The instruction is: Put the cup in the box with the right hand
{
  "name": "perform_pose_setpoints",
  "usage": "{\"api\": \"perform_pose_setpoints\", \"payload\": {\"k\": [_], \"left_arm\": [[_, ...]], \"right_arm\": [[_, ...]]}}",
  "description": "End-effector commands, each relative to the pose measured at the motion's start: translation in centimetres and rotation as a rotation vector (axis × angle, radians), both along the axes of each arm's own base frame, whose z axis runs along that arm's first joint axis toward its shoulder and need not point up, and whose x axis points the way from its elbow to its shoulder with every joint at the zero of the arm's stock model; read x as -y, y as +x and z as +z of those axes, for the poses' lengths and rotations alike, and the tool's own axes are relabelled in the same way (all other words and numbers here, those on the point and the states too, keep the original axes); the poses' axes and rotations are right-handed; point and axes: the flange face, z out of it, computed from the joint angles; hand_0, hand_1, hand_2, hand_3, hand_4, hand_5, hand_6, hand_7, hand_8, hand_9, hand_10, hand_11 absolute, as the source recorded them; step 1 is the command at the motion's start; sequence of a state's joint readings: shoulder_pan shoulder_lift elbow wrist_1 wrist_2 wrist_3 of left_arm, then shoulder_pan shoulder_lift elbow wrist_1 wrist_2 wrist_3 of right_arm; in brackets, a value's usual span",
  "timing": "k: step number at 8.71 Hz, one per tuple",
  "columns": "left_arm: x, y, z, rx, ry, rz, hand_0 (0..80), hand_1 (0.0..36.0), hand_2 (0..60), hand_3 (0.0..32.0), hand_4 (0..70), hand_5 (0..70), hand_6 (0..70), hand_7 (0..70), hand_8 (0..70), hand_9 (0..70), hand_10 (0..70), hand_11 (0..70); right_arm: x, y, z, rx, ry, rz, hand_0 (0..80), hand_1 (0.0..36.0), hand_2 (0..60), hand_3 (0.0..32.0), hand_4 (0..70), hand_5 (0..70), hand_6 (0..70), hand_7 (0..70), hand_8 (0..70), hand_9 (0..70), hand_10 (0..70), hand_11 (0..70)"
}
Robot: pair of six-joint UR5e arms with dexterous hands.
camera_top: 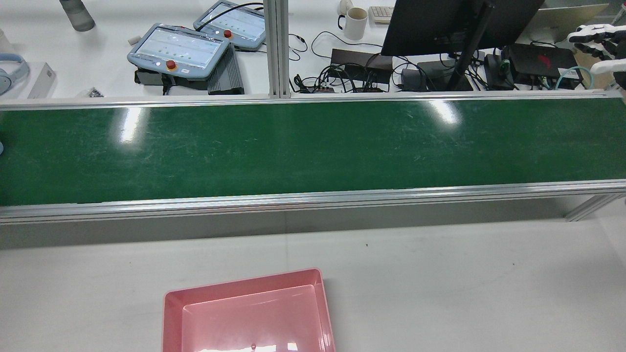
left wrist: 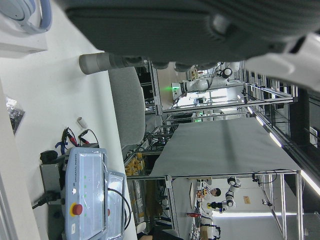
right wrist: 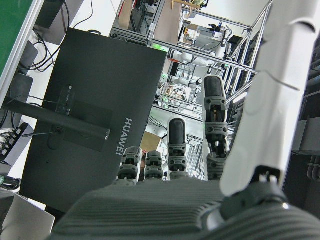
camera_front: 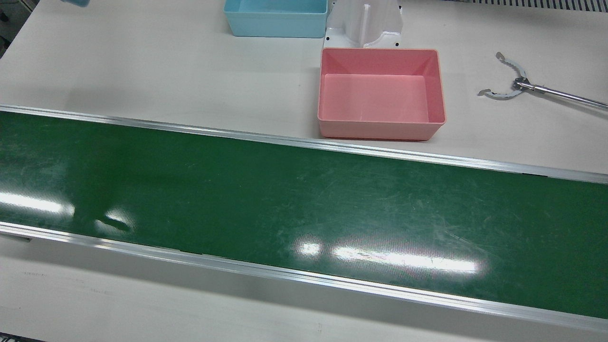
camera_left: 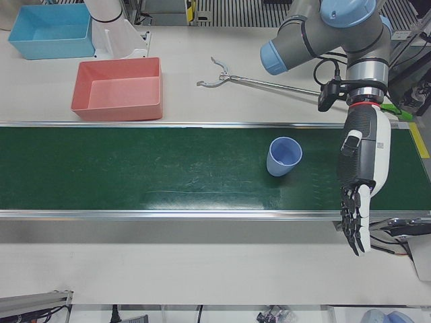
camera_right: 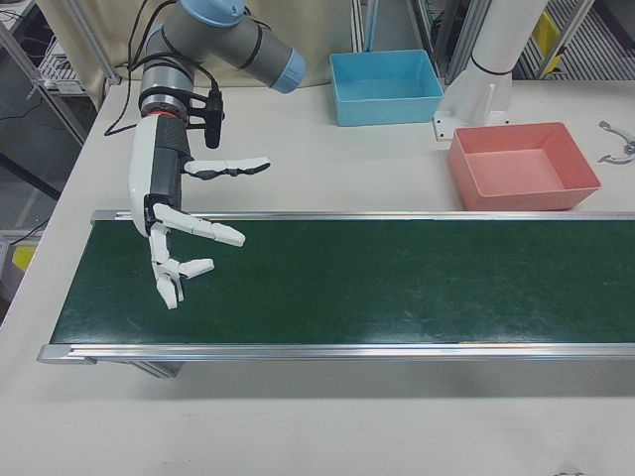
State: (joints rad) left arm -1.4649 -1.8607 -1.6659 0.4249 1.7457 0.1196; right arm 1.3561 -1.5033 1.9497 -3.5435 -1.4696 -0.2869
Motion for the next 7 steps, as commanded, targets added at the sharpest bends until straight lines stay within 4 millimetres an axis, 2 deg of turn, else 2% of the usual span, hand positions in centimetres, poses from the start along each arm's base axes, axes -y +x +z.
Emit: {"api": "perform_pose_setpoints", "payload": {"k": [1,7], "left_arm": [[0.01,0.09,0.0,0.0,0.0,0.001,0.0,0.0,0.0,0.0,0.0,0.0,0.0,0.0,0.0,0.0,0.0,0.0],[0.0,0.0,0.0,0.0,0.0,0.0,0.0,0.0,0.0,0.0,0.0,0.0,0.0,0.0,0.0,0.0,0.0,0.0]], "right_arm": [[0.0,0.0,0.0,-0.002,0.0,0.0,56.9,12.2,0.0,0.0,43.3,5.4,12.6,53.4,3.8,14.2,8.8,14.3],[0.01,0.0,0.07,-0.002,-0.001,0.0,56.9,12.4,0.0,0.0,44.0,5.4,12.8,54.5,3.9,14.5,9.0,14.6]]}}
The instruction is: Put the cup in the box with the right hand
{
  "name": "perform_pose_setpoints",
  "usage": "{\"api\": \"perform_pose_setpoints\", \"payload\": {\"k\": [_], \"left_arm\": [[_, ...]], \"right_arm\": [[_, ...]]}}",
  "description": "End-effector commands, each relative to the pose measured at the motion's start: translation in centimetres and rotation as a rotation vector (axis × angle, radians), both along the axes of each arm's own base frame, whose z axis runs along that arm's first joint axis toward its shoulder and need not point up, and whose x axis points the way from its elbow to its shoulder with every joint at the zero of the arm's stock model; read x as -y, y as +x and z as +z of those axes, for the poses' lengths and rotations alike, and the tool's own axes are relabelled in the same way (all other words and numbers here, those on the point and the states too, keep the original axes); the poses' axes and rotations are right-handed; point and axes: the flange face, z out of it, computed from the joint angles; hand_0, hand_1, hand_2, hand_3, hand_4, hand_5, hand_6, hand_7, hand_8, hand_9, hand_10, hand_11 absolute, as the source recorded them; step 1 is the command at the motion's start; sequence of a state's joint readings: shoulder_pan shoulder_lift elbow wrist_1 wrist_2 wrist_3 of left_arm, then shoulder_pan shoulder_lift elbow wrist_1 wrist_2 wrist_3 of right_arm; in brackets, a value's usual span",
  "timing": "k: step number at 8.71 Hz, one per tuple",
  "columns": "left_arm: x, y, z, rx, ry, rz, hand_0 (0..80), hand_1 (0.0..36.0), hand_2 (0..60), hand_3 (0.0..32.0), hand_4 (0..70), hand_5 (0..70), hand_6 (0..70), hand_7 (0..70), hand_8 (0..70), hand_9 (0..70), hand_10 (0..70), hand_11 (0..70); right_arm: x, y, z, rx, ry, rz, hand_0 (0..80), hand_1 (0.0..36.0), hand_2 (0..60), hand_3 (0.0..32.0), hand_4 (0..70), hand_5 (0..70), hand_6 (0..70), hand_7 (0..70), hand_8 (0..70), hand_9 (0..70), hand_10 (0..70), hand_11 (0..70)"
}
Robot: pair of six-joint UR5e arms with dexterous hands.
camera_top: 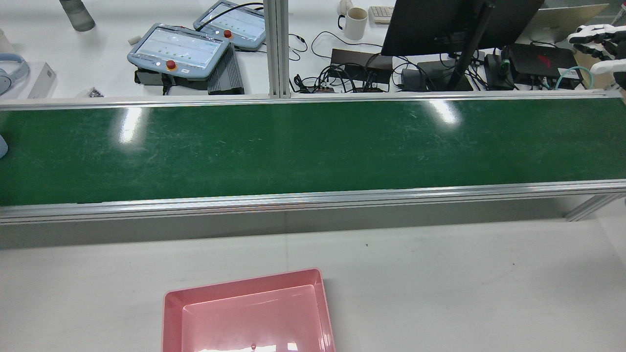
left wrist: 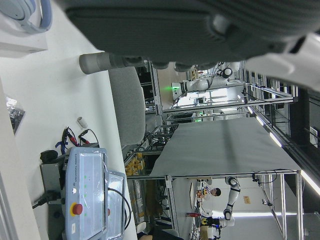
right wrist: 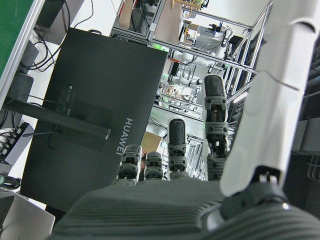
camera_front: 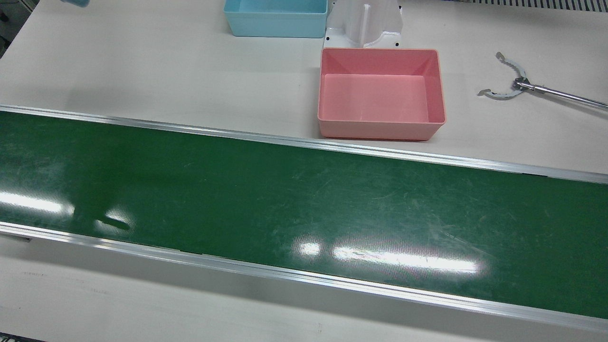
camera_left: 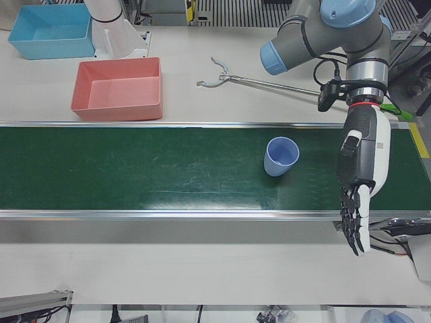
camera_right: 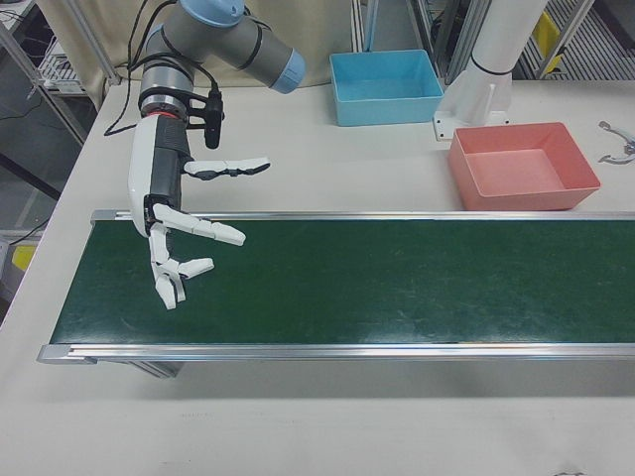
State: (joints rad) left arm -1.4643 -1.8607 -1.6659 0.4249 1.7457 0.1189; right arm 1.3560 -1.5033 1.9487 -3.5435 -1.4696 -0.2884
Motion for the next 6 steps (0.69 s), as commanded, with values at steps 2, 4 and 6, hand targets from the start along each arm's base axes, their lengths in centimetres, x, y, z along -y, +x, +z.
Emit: {"api": "perform_pose_setpoints", "payload": {"k": [2,4,6], "left_arm": [[0.0,-0.04,0.0,0.001,0.0,-0.001,0.0,0.0,0.0,0.0,0.0,0.0,0.0,0.0,0.0,0.0,0.0,0.0],[0.0,-0.04,0.0,-0.001,0.0,-0.001,0.0,0.0,0.0,0.0,0.0,0.0,0.0,0.0,0.0,0.0,0.0,0.0],[0.0,0.05,0.0,0.001,0.0,0.001,0.0,0.0,0.0,0.0,0.0,0.0,0.0,0.0,0.0,0.0,0.0,0.0]], "right_arm": [[0.05,-0.01,-0.12,0.001,0.002,0.0,56.8,12.2,0.0,0.0,44.1,5.4,12.9,55.2,3.9,14.6,8.9,14.6],[0.05,-0.09,-0.12,0.001,0.002,-0.002,56.9,12.3,0.0,0.0,43.7,5.4,12.8,54.5,3.8,14.5,8.9,14.5],[0.05,-0.09,-0.12,0.001,0.002,-0.002,56.9,12.3,0.0,0.0,43.1,5.4,12.6,53.7,3.8,14.2,8.8,14.4]]}}
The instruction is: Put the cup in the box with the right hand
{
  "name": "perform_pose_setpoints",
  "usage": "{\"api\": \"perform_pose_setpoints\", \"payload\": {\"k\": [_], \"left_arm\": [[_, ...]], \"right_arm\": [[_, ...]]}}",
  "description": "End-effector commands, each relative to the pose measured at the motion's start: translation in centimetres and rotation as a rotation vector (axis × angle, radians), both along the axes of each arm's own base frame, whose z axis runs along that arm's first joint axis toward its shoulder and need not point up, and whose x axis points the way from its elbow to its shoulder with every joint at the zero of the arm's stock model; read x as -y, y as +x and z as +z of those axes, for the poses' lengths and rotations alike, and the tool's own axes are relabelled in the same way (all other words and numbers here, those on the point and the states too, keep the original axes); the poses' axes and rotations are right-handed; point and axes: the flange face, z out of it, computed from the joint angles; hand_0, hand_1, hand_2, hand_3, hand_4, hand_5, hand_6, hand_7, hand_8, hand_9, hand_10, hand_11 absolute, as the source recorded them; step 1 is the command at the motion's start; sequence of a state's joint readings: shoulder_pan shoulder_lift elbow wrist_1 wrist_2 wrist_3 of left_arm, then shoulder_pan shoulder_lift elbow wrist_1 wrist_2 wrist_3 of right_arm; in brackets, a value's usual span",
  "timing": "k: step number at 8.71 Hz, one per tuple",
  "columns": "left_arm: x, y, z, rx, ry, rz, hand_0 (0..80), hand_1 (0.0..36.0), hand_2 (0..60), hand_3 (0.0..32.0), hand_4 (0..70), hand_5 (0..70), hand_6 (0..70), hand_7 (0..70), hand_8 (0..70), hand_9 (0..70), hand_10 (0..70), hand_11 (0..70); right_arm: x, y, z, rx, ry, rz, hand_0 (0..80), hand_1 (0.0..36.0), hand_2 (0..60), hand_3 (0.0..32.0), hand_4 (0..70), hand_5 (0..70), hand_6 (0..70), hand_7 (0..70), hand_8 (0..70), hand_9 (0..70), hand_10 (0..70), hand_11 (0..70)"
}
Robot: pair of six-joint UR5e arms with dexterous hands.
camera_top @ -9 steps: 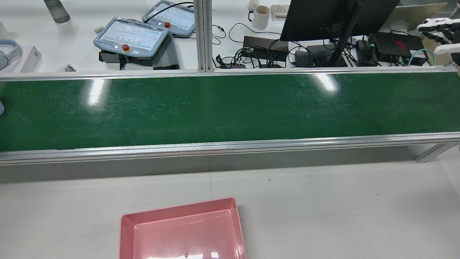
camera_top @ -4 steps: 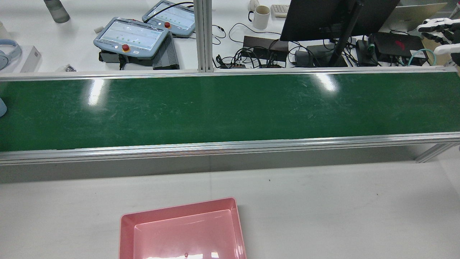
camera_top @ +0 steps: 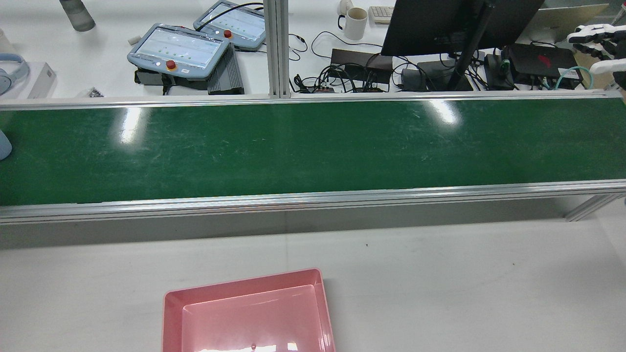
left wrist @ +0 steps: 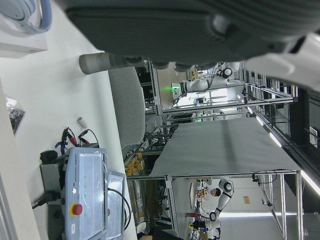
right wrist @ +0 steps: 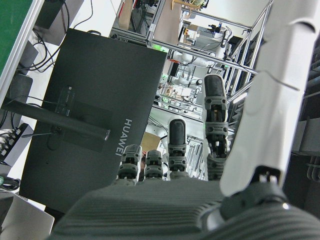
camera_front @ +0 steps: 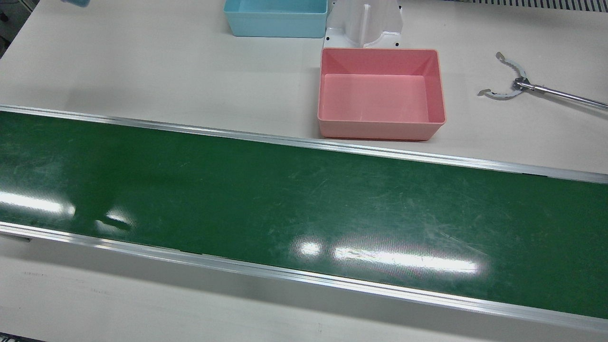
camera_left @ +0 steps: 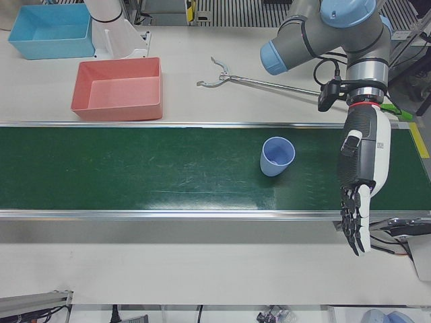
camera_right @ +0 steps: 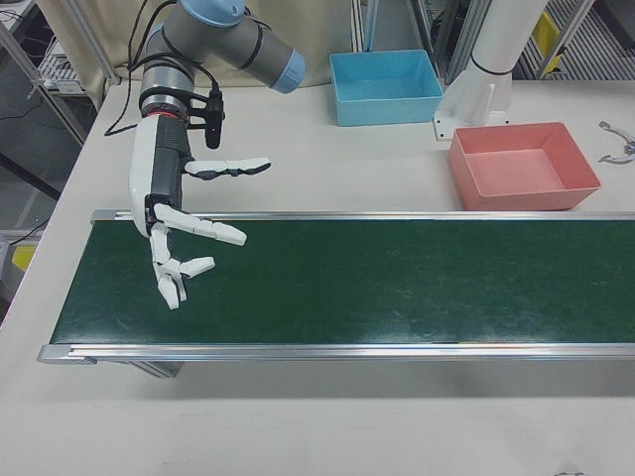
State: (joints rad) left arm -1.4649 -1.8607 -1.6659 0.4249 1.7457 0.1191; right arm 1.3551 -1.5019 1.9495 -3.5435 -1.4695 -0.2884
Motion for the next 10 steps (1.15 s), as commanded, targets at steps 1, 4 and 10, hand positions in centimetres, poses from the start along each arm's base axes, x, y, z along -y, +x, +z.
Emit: {"api": "perform_pose_setpoints", "payload": {"k": [1,4,10], "left_arm": [[0.01,0.09,0.0,0.0,0.0,0.001,0.0,0.0,0.0,0.0,0.0,0.0,0.0,0.0,0.0,0.0,0.0,0.0],[0.0,0.0,0.0,-0.001,0.0,0.0,0.0,0.0,0.0,0.0,0.0,0.0,0.0,0.0,0.0,0.0,0.0,0.0],[0.0,0.0,0.0,-0.001,0.0,0.0,0.0,0.0,0.0,0.0,0.0,0.0,0.0,0.0,0.0,0.0,0.0,0.0]], "right_arm": [[0.01,-0.03,-0.02,0.0,0.0,-0.001,56.9,12.3,0.0,0.0,43.3,5.4,12.7,54.0,3.9,14.3,8.8,14.3],[0.06,-0.12,-0.09,0.0,0.002,-0.002,57.1,12.4,0.0,0.0,43.2,5.5,12.7,54.0,3.9,14.3,8.8,14.4],[0.06,-0.12,-0.09,0.0,0.002,-0.002,56.9,12.3,0.0,0.0,43.8,5.4,12.9,55.1,4.0,14.6,8.8,14.4]]}}
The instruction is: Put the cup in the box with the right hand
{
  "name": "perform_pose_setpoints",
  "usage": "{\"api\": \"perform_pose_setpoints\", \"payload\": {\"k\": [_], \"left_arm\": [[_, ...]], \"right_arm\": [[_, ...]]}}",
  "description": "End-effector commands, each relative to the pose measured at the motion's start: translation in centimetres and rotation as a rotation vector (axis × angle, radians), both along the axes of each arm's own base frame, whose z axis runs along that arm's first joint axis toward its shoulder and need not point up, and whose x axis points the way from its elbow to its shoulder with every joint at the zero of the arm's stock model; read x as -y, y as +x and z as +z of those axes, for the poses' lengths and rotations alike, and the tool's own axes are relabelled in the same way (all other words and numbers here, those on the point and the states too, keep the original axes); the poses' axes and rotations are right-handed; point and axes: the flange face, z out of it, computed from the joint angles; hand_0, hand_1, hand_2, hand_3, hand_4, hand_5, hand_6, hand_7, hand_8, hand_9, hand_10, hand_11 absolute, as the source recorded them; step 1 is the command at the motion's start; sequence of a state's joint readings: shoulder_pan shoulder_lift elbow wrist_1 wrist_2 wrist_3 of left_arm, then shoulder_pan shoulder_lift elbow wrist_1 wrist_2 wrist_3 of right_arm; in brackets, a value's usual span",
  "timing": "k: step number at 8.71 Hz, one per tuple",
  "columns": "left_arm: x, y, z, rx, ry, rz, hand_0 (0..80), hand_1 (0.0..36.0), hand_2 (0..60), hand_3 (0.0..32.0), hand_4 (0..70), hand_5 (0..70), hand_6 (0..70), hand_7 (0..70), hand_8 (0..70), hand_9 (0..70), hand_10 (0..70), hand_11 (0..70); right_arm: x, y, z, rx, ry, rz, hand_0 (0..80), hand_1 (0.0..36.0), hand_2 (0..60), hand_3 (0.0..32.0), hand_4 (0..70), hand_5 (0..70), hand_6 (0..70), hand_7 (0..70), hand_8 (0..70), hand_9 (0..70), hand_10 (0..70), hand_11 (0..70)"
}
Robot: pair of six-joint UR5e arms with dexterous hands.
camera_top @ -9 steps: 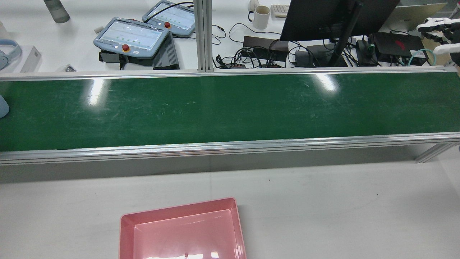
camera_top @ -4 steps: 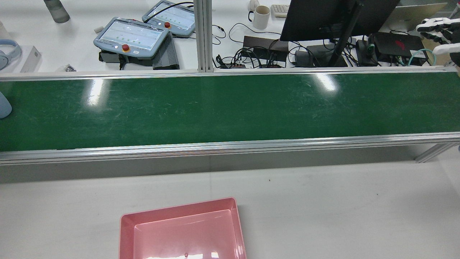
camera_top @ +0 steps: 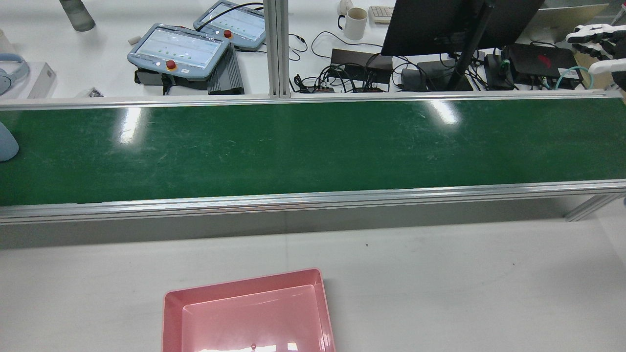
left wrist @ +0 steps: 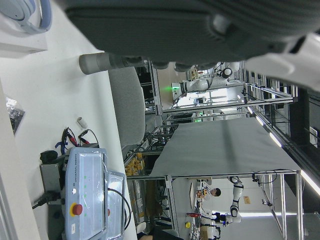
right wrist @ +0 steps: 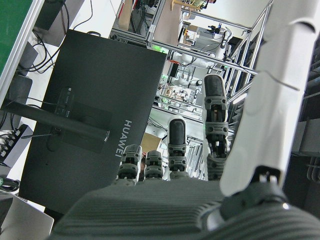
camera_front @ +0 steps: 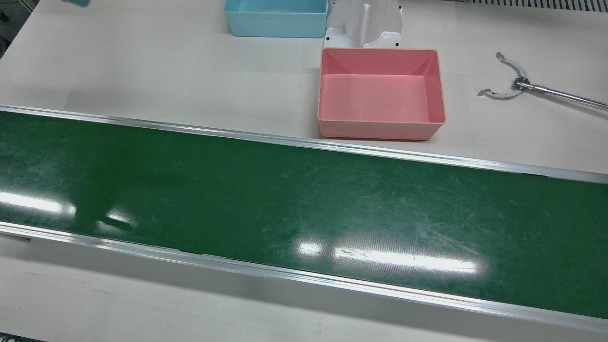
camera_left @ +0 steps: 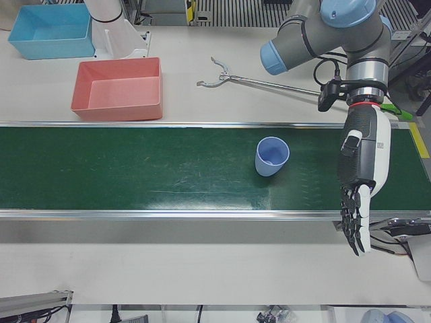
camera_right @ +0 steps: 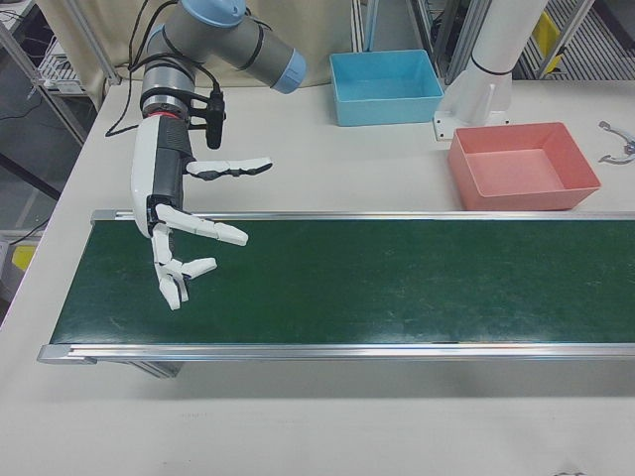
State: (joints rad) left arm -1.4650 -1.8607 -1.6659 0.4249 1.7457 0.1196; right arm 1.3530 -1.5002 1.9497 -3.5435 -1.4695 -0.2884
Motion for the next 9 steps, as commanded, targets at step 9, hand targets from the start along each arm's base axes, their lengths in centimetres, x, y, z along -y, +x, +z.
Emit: {"api": "perform_pose_setpoints", "payload": {"k": [9], "left_arm": [[0.0,0.0,0.0,0.0,0.0,0.0,0.0,0.0,0.0,0.0,0.0,0.0,0.0,0.0,0.0,0.0,0.0,0.0]], "right_arm": [[0.12,-0.03,-0.08,0.0,0.002,0.0,56.9,12.3,0.0,0.0,43.9,5.4,13.0,55.5,4.0,14.8,8.8,14.4]]}}
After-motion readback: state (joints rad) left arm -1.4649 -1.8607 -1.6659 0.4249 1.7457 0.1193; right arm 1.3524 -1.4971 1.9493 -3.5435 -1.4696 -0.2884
